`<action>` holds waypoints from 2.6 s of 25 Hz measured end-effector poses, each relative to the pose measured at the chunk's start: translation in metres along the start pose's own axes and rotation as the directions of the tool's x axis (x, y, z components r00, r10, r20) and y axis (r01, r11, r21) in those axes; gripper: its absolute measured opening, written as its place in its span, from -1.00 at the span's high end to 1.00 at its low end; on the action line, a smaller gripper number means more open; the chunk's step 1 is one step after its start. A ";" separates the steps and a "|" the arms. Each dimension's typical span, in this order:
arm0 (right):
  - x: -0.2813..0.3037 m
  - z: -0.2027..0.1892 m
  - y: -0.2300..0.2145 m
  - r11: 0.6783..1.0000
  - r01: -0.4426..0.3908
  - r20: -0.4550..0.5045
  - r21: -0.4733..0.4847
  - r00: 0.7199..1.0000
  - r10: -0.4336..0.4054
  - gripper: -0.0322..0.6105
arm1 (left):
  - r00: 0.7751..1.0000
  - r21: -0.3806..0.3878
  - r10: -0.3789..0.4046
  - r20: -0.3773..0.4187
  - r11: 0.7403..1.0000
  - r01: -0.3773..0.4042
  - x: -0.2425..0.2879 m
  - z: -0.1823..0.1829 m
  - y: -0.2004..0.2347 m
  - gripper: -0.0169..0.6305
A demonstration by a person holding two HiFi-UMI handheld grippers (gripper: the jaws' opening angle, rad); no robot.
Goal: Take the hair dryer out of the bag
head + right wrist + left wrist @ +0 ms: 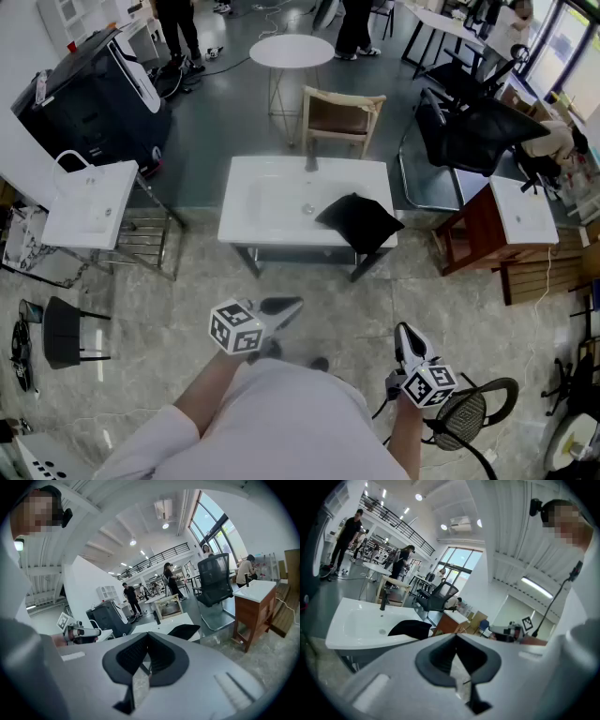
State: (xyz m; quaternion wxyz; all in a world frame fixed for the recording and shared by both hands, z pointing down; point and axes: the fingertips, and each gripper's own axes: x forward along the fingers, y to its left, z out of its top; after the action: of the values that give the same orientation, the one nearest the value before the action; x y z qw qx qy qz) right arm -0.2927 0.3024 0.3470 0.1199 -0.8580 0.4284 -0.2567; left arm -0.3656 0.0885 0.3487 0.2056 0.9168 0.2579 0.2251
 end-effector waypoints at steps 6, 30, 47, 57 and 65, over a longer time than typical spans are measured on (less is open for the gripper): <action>-0.006 -0.001 0.002 1.000 -0.005 -0.002 -0.005 1.000 0.005 0.88 | 1.000 -0.002 0.004 -0.003 1.000 -0.004 -0.002 -0.004 -0.006 0.94; -0.067 -0.013 -0.065 0.998 -0.053 -0.046 -0.020 0.998 0.052 0.88 | 0.997 -0.045 0.059 0.044 0.997 -0.057 0.056 -0.043 -0.075 0.94; -0.068 -0.018 -0.097 0.999 -0.045 -0.072 -0.008 0.996 0.044 0.88 | 0.998 -0.058 0.058 -0.012 0.997 -0.058 0.106 -0.056 -0.072 0.94; -0.023 0.003 -0.130 1.000 0.000 -0.078 -0.005 0.997 0.000 0.88 | 0.999 -0.031 0.029 -0.018 0.999 -0.029 0.152 -0.021 -0.028 0.94; 0.040 0.041 -0.159 1.000 0.021 -0.089 -0.014 0.996 -0.023 0.88 | 0.998 0.000 -0.008 -0.054 1.000 0.008 0.190 0.020 0.020 0.94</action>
State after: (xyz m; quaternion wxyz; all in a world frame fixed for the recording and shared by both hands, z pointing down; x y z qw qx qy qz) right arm -0.1431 0.3653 0.3934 0.0923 -0.8511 0.4255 -0.2934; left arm -0.2016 0.1750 0.4006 0.1991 0.9094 0.2671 0.2490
